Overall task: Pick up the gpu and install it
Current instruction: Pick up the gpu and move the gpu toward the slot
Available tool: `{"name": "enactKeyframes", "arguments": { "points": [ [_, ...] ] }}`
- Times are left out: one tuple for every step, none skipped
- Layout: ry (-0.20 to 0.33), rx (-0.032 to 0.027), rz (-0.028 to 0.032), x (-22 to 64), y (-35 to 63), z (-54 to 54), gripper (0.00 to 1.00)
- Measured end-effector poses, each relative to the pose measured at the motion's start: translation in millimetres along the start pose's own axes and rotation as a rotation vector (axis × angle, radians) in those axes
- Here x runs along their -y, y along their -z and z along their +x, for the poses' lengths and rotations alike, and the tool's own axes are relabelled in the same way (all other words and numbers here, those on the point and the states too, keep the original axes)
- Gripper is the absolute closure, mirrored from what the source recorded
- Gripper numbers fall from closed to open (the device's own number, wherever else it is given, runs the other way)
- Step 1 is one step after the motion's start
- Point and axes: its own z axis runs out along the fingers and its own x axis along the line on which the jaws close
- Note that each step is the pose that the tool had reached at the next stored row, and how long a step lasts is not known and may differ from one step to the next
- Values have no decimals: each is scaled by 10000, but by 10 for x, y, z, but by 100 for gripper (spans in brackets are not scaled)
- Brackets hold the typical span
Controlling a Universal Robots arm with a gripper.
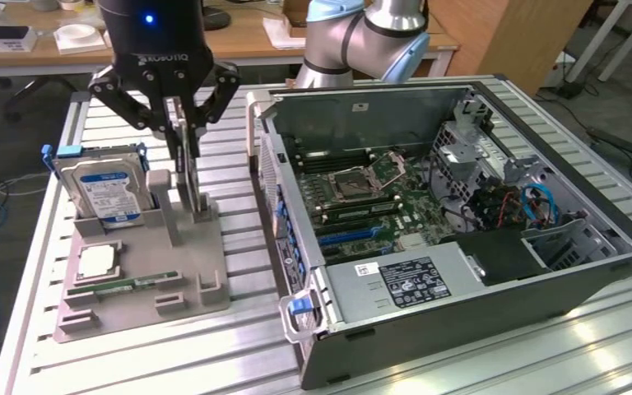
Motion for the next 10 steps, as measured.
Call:
{"name": "enactKeyframes", "arguments": {
  "points": [
    [0,0,0,0,13,-1,74],
    [0,0,-1,0,27,-1,74],
    [1,0,-1,1,42,-2,74],
    [0,0,-1,1,56,-3,74],
    [0,0,0,1,68,-4,74],
    [1,1,-1,1,79,-6,74],
    [0,0,-1,1,92,-7,74],
    [0,1,-1,1,102,-8,74],
    [0,1,-1,1,112,-9,74],
    [0,0,-1,2,122,-10,74]
  ]
}}
